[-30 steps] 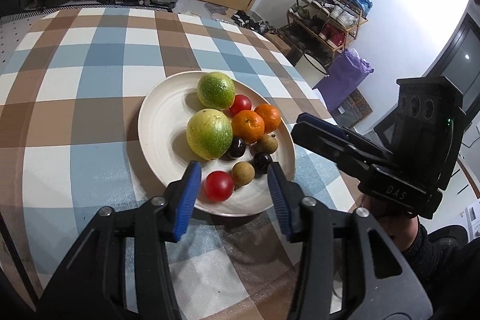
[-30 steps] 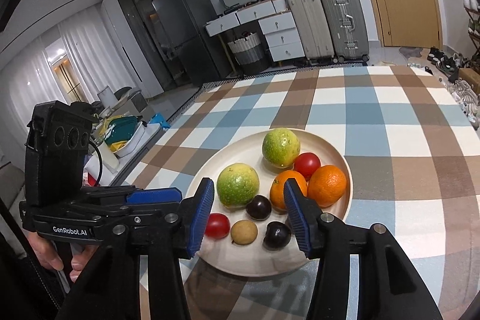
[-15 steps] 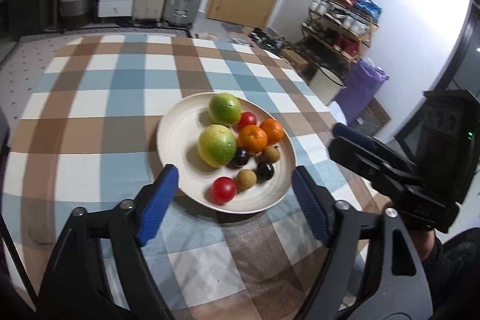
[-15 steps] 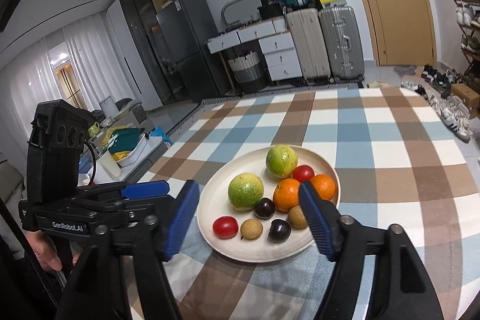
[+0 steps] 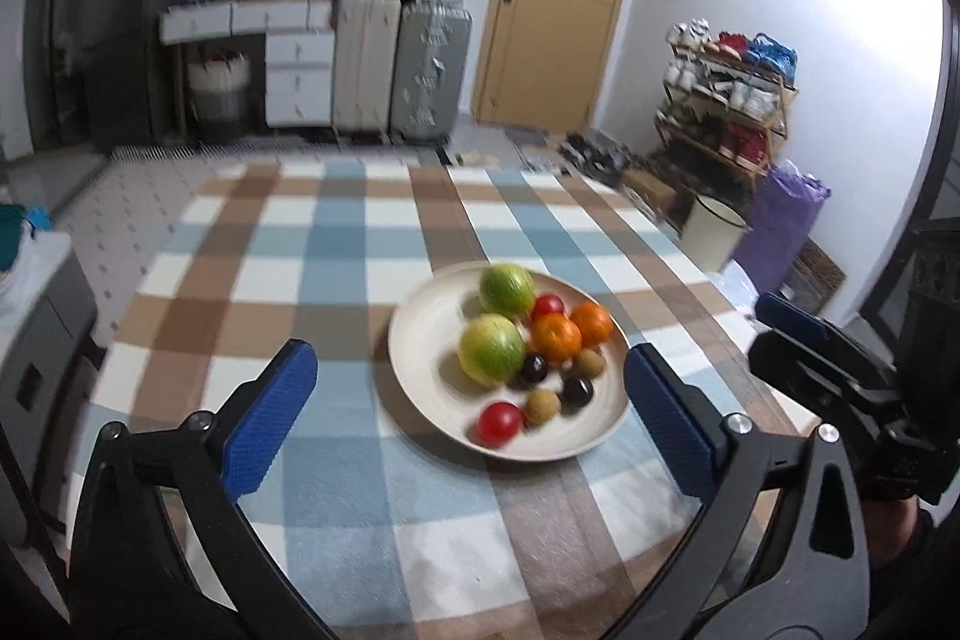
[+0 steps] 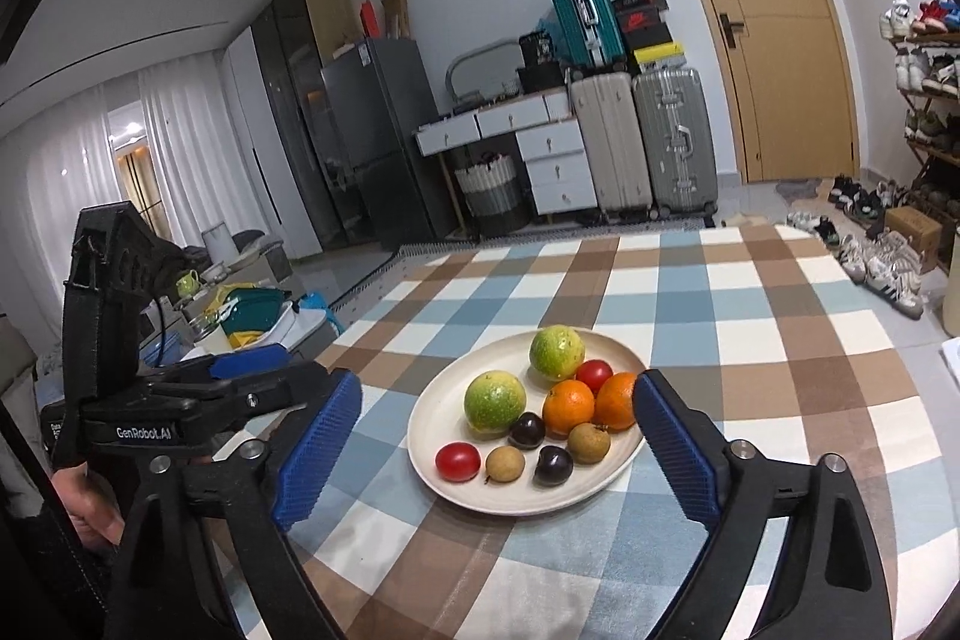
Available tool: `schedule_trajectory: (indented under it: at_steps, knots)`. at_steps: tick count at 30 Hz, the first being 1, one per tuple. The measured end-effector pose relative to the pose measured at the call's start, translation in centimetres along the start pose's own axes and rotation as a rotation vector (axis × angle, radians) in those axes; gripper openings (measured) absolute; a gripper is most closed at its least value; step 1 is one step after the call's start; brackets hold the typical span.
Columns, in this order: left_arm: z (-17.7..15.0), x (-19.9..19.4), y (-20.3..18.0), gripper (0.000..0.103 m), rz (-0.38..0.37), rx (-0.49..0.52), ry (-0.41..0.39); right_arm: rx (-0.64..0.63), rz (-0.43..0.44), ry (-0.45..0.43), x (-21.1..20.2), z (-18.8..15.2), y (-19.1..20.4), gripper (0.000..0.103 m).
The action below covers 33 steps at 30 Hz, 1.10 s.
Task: Organize fruits
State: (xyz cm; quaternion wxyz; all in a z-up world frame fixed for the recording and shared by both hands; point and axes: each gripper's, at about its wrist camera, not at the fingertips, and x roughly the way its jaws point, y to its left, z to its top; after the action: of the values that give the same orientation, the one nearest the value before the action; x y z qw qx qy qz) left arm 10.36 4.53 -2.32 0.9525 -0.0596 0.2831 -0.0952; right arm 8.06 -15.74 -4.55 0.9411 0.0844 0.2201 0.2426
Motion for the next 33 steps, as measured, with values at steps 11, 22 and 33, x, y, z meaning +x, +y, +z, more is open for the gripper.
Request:
schedule_trajectory:
  at_steps: [11, 22, 33]
  knots:
    - [-2.0, -1.5, 0.1, 0.102, 0.139, 0.041, -0.157, -0.049, -0.067, -0.125, -2.4, -1.6, -0.3, 0.099]
    - [-4.4, -0.9, 1.4, 0.102, 0.200, 0.023, -0.205, -0.122, -0.145, -0.185, -3.0, -3.4, -0.1, 0.099]
    - [-6.2, 0.8, 1.4, 0.102, 0.238, 0.087, -0.247, -0.138, -0.173, -0.157, -1.7, -4.3, -0.5, 0.099]
